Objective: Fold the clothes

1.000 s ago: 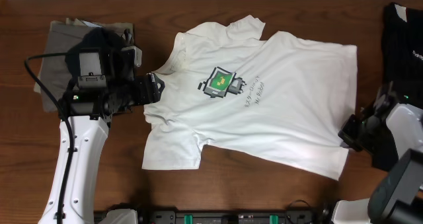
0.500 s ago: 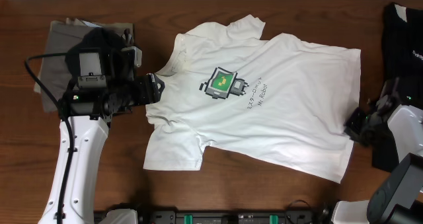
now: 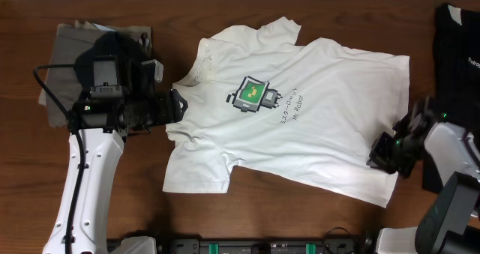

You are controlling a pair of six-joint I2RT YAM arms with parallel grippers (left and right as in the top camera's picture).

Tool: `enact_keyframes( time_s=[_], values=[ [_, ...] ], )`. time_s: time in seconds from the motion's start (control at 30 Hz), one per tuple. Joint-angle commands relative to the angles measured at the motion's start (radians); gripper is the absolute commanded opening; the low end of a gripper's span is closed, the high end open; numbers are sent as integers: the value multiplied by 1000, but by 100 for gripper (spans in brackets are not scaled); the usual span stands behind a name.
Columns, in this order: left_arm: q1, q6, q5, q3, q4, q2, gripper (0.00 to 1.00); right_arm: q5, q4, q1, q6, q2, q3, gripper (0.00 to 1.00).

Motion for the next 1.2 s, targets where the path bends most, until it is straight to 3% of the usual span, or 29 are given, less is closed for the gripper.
enact_keyframes(
  time_s=[0.0, 0.23, 0.37, 0.5, 0.63, 0.87, 1.03, 1.17],
  values=[
    [-2, 30, -8, -8, -4, 8, 65, 117, 74, -3, 104, -7, -84, 9],
    [-2, 41, -8, -8, -4, 8, 65, 372, 50, -89, 209, -8, -106, 1],
    [-2, 52, -9, -8, -4, 8, 65, 394, 38, -157, 206, -9, -71, 2],
    [-2, 52, -8, -8, -4, 8, 66, 235, 53, -170, 44, -11, -14, 13],
    [-2, 52, -8, -8, -3, 11, 66, -95, 68, -168, -130, -31, 69, 18],
    [-19, 55, -6, -7, 105, 100, 64, -353, 81, -164, -140, -93, 205, 24],
    [-89, 55, 0, 29, 217, 268, 45, -441, 142, -141, -140, -101, 219, 24],
    [-145, 98, -5, 173, 225, 442, 44, -462, 158, -106, -139, -101, 219, 23]
  ],
)
